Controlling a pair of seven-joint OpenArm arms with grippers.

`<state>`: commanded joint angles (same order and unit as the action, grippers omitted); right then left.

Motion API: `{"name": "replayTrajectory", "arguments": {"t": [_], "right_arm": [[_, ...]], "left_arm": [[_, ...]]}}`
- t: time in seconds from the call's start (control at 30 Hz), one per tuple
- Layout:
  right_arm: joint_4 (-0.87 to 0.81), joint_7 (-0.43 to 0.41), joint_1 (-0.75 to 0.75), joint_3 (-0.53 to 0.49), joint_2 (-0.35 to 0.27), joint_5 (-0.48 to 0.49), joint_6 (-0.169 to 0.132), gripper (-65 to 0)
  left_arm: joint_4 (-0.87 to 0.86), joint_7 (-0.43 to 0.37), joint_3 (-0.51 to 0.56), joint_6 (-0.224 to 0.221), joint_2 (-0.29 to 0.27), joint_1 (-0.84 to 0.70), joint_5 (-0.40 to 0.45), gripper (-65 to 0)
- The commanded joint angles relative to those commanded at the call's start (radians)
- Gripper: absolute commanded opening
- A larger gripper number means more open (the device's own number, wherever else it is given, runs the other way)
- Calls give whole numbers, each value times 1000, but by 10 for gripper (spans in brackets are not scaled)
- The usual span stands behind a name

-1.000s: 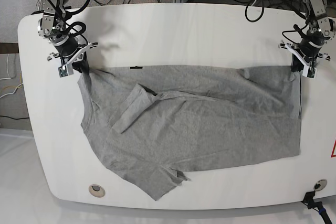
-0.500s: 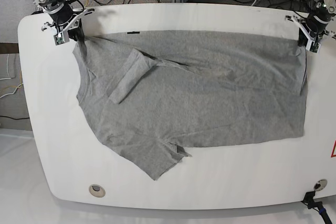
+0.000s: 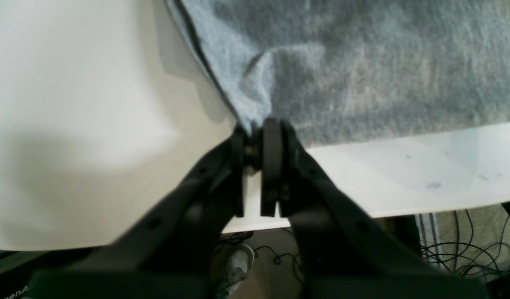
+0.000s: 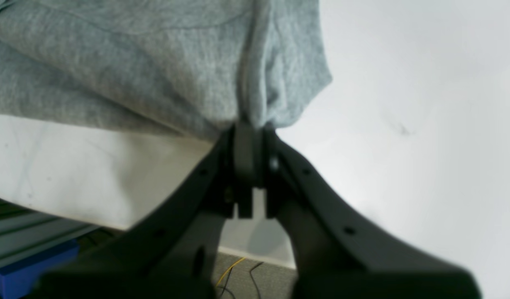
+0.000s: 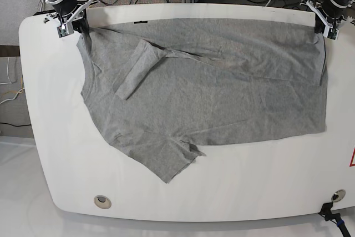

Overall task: Fold the T-shirt properly
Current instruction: 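Drag the held edge with both grippers toward the arms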

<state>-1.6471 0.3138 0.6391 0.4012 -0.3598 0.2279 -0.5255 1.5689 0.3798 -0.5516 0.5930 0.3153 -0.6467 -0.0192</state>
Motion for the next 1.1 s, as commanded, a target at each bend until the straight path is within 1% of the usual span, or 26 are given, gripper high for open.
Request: {"name": "replayTrajectory", "arguments": {"t": [0.1,0.13,0.2,0.23,0.27,0.33,0.37,0.4,0.43,0.47,0.63,0.73,0.8,0.93,1.1], "right_arm": [[0,0,-2,0,0,0,6,-650],[0,0,-2,0,0,0,6,-650],[0,0,-2,0,0,0,6,-650],[0,0,-2,0,0,0,6,-624],[-2,0,-3,2,0,0,6,-598],[-2,0,-5,23,3,2,6,-554],[-3,0,-5,34,15,2,6,-542],[-14,0,-8,55,28,2,3,-529],[-32,0,-14,75,35,2,0,-514],[-52,0,-14,86,35,0,0,-498],[-118,6,-11,87,35,0,0,-441],[-172,72,-17,87,35,0,0,-443],[-203,94,-18,89,35,0,0,-444],[-258,95,-18,86,35,0,0,-440],[-292,95,-37,78,38,0,0,-440]], "left_arm": [[0,3,2,2,5,2,2,-650],[0,3,2,11,5,2,2,-650],[0,3,-2,64,5,3,2,-650],[0,3,-2,86,5,3,2,-650],[0,5,-3,94,5,5,3,-585],[0,5,-3,87,5,15,3,-374],[0,5,-3,87,5,15,3,-302],[0,5,-3,87,5,17,3,-241],[0,5,-3,87,5,17,3,-201],[2,5,-3,87,5,18,3,-185],[51,5,-5,87,5,23,5,-184],[92,5,-20,89,5,20,5,-184],[117,6,-41,89,5,20,5,-184],[153,32,-52,89,5,29,5,-184],[176,32,-72,89,-2,60,0,-184]]}}
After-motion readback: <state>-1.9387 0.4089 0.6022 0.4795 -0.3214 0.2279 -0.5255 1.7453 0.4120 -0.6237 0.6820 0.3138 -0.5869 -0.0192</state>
